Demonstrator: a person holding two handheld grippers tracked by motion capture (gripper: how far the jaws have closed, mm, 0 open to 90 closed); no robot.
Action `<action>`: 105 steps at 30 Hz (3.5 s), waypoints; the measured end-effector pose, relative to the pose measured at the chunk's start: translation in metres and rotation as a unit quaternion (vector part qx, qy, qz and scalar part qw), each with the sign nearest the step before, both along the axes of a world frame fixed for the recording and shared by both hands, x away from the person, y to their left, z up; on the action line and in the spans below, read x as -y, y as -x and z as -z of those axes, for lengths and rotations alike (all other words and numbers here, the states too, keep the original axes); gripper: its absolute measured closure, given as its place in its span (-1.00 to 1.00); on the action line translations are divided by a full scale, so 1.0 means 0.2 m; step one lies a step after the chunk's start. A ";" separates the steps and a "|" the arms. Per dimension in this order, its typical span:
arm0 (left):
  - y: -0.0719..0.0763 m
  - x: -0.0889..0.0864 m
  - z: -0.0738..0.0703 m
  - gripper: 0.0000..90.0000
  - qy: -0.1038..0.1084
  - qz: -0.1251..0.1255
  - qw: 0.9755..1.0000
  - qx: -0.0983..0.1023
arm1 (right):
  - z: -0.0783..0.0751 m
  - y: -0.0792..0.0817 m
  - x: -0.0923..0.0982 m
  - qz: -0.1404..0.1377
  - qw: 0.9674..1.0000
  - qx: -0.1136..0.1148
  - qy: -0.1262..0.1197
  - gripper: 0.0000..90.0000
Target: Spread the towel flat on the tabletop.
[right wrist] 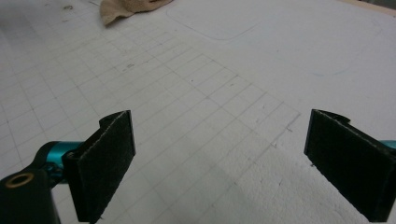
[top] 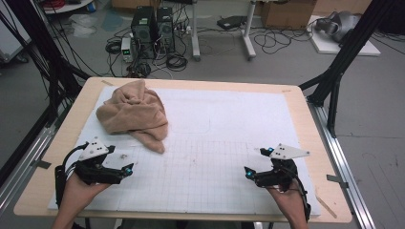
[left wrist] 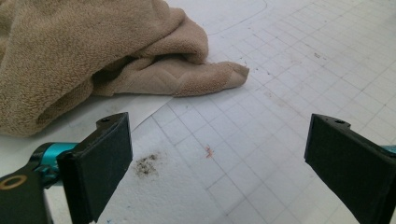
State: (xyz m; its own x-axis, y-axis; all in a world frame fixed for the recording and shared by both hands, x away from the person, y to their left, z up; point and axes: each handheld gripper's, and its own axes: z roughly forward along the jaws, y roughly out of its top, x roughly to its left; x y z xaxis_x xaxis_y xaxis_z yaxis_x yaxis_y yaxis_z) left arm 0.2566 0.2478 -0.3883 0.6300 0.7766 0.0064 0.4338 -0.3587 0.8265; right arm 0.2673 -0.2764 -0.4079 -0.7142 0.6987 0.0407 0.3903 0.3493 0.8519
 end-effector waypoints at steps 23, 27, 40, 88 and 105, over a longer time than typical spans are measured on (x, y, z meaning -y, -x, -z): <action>-0.52 -0.01 -0.19 -0.60 0.004 -0.038 0.999 0.013 | -0.05 -0.07 -0.04 -0.022 1.000 0.010 0.008 -0.82; -0.67 0.00 -0.13 -0.57 0.015 -0.047 0.999 -0.011 | -0.04 -0.10 -0.07 -0.029 1.000 0.006 0.005 -0.82; -0.85 0.06 0.12 -0.35 -0.063 -0.092 0.992 -0.054 | -0.02 -0.15 -0.10 -0.036 0.999 0.003 -0.008 -0.83; -0.17 0.32 -0.14 0.44 0.023 0.102 0.994 0.003 | -0.12 -0.13 -0.15 -0.050 0.999 0.006 -0.002 -0.82; 0.00 0.31 -0.03 -0.06 0.024 0.118 0.993 0.003 | -0.08 -0.18 -0.31 -0.090 0.996 -0.011 0.007 -0.71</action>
